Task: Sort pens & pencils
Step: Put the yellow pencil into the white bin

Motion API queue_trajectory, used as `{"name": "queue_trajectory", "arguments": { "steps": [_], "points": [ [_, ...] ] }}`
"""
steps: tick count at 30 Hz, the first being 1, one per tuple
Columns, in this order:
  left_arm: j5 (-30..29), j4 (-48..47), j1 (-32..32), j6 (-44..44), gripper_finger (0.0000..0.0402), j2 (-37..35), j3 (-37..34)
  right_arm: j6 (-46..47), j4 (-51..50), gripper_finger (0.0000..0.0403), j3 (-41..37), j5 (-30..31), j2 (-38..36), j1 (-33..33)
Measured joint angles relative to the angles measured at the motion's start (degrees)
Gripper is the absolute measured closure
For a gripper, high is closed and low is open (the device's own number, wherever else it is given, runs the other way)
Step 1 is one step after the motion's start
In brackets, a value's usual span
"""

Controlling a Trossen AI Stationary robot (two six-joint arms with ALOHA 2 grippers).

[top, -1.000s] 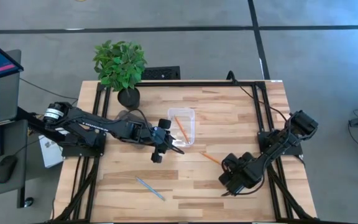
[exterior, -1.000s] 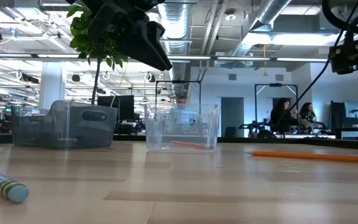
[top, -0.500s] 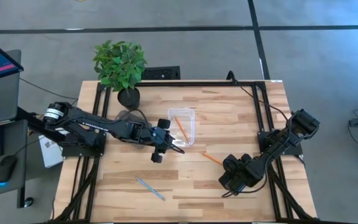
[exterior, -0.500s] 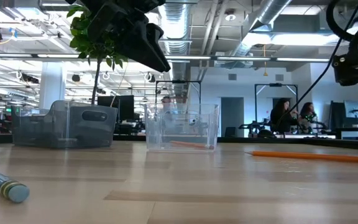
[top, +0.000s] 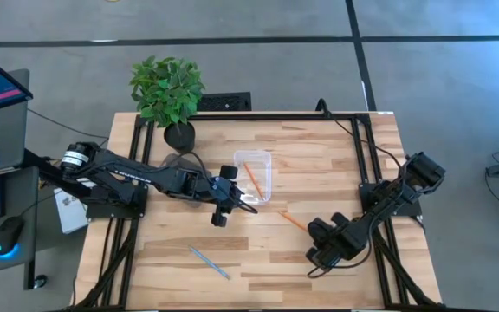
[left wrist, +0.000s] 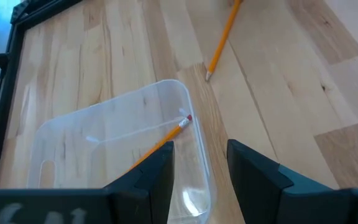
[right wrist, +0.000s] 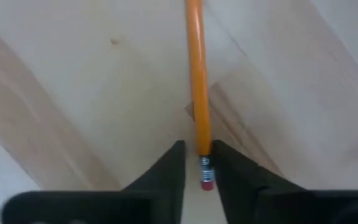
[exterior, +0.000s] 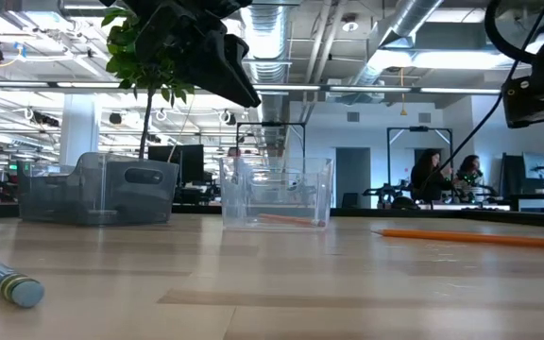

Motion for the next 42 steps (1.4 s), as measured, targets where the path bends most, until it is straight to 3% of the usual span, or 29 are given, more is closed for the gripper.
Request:
{"name": "queue_trajectory", "arguments": {
  "steps": [7, 17, 25, 34, 42],
  "points": [
    [0.0, 0.0, 0.0, -0.1, 0.0262, 0.0, 0.0, -4.5, -0.1, 0.0377, 0.1, -0.8, 0.0, -0.8],
    [3.8, 0.0, 0.0, -4.1, 0.0262, 0.0, 0.0, -15.7, 0.3, 0.036, 0.1, -6.0, -0.1, -5.9],
    [5.5, 1.0, -0.8, -6.0, 0.0262, 2.8, 0.2, -27.7, 3.7, 0.0373, 0.0, -7.1, -0.2, -11.4],
    [5.4, 1.8, -2.9, -2.1, 0.0262, 10.5, 0.0, -39.2, 12.9, 0.0373, -0.2, -5.0, 0.7, -17.2],
    [4.4, 1.7, -3.1, -7.6, 0.0262, 13.7, 0.0, -46.9, 24.2, 0.0369, 0.4, -7.2, 4.9, -20.9]
  ]
}}
